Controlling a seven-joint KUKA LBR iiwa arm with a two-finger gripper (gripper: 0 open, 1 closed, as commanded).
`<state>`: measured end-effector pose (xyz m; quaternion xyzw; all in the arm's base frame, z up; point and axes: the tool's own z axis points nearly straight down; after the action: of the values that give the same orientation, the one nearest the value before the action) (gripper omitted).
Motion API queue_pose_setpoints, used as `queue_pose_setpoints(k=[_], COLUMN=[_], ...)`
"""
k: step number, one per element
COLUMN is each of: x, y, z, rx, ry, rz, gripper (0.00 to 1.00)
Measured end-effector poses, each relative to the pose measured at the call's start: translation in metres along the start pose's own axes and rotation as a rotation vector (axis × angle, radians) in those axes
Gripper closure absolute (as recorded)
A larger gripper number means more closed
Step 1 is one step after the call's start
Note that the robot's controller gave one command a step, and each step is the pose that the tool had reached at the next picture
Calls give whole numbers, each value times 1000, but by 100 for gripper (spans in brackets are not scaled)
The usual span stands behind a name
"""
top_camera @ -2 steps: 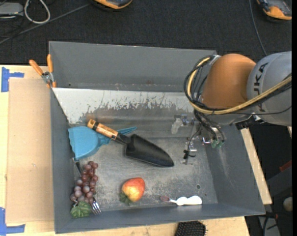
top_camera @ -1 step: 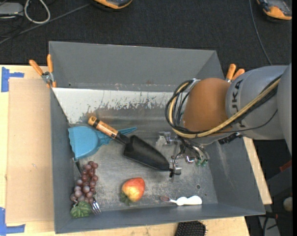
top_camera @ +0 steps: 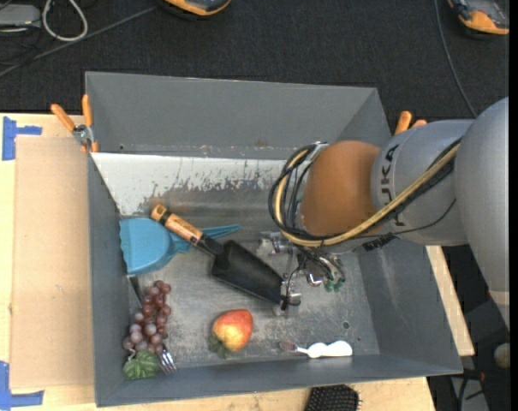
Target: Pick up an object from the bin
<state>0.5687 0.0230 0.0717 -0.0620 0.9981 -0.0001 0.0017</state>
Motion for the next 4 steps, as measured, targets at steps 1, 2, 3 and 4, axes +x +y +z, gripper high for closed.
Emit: queue_pose_setpoints(k=[1, 2, 3, 4], x=[3, 3, 7, 31], y=[30, 30, 30, -4], z=[3, 3, -19, -67], rx=[-2, -2, -2, -4], ry=[11, 11, 22, 12], rz=[168, 169, 169, -58], gripper=[100, 100, 100, 100])
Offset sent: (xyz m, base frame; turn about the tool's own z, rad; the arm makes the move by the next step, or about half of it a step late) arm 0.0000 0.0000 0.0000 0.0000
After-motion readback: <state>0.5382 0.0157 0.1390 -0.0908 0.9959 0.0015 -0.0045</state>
